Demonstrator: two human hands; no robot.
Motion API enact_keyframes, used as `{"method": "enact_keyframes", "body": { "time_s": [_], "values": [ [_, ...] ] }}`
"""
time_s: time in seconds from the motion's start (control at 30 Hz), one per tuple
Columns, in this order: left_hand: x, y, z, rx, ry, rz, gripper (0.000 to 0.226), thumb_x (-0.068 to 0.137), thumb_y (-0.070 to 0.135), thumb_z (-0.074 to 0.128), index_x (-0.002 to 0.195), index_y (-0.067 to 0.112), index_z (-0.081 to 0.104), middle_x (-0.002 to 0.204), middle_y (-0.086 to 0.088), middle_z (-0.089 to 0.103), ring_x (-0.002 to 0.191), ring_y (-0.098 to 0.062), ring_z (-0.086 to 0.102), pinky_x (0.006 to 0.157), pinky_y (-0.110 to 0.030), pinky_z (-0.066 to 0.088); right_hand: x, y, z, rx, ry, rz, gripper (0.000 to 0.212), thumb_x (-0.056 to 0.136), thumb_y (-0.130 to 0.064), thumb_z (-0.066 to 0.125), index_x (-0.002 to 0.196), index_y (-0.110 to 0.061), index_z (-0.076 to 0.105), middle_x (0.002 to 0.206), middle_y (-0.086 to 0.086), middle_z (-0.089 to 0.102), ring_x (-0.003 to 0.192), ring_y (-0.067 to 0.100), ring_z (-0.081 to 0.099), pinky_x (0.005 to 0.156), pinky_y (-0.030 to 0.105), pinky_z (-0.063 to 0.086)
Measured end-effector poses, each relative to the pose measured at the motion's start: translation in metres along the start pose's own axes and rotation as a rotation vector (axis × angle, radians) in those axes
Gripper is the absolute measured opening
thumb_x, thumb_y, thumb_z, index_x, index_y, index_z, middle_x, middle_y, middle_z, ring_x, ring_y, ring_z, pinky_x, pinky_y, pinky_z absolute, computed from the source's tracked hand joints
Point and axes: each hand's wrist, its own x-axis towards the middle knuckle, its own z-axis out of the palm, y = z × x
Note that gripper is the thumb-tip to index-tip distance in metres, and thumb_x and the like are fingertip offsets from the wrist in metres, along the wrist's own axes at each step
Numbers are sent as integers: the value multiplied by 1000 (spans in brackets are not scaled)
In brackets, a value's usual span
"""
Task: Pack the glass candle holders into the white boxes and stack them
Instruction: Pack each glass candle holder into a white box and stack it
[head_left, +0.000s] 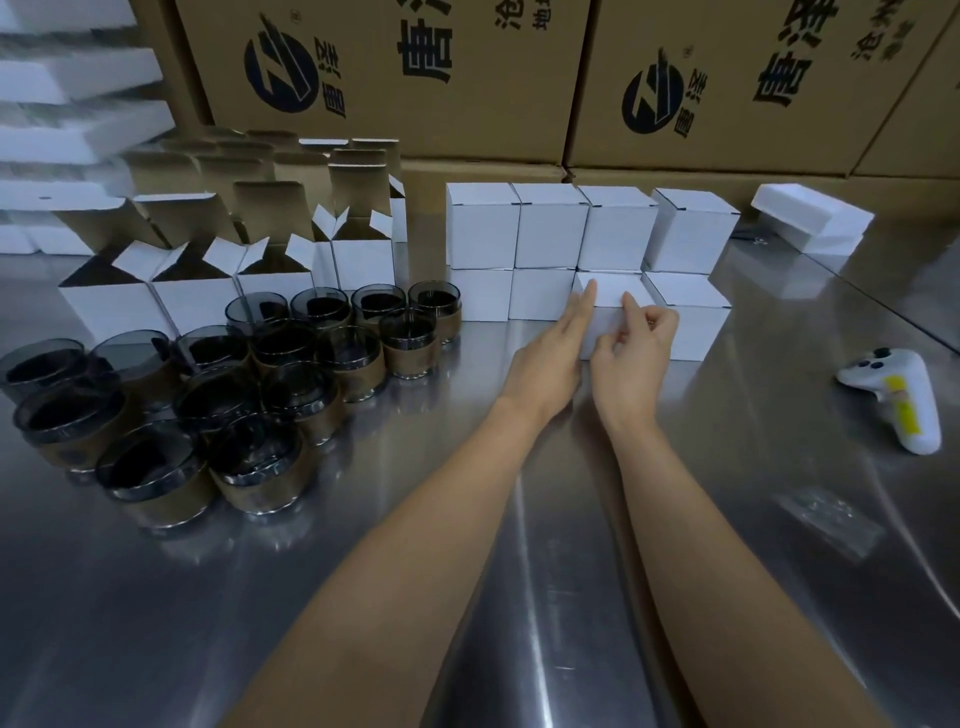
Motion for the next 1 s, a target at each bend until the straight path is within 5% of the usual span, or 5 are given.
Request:
{"method": "enact_keyframes", "body": {
  "time_s": [0.1, 0.23, 0.43, 0.6, 1.0],
  "values": [
    [-1, -1, -3, -132, -36, -1, 75, 97, 7, 38, 155, 24, -7, 126, -21, 54, 103, -34, 57, 74, -34, 44, -1, 0, 0, -47, -9, 7, 59, 88, 3, 46, 146, -1, 37, 124, 18, 39, 108, 23, 47, 85, 12, 29],
    [-17, 2, -14, -383, 166, -106, 51, 98, 3, 38, 148, 13, 34, 139, -12, 53, 125, -26, 51, 103, -35, 42, -11, -11, -2, -78, 9, -80, 54, 87, 2, 45, 139, -8, 48, 122, 13, 46, 104, 19, 51, 80, 21, 36],
    [-54, 6, -36, -712, 595, -312, 10, 98, 12, 52, 90, 14, 58, 84, -1, 64, 81, -24, 63, 76, -37, 52, -53, -52, 12, 316, -77, -63, 28, 91, 4, 46, 107, -4, 67, 110, 11, 57, 91, 1, 57, 76, 8, 41],
    [-87, -9, -56, -811, 538, -363, 26, 99, 5, 45, 79, 13, 60, 70, 6, 61, 66, 1, 56, 64, -16, 43, -91, -96, 33, 620, -236, 182, 27, 98, -4, 43, 100, -16, 67, 100, 0, 68, 90, -5, 62, 81, 10, 46],
    [-108, -36, -84, -847, 479, -547, 26, 99, 6, 41, 86, 5, 64, 86, -10, 65, 88, -22, 61, 83, -36, 48, -110, -115, 66, 547, -384, 172, 34, 95, -6, 42, 87, -24, 69, 84, -17, 67, 81, -11, 61, 71, 2, 42]
  ]
}}
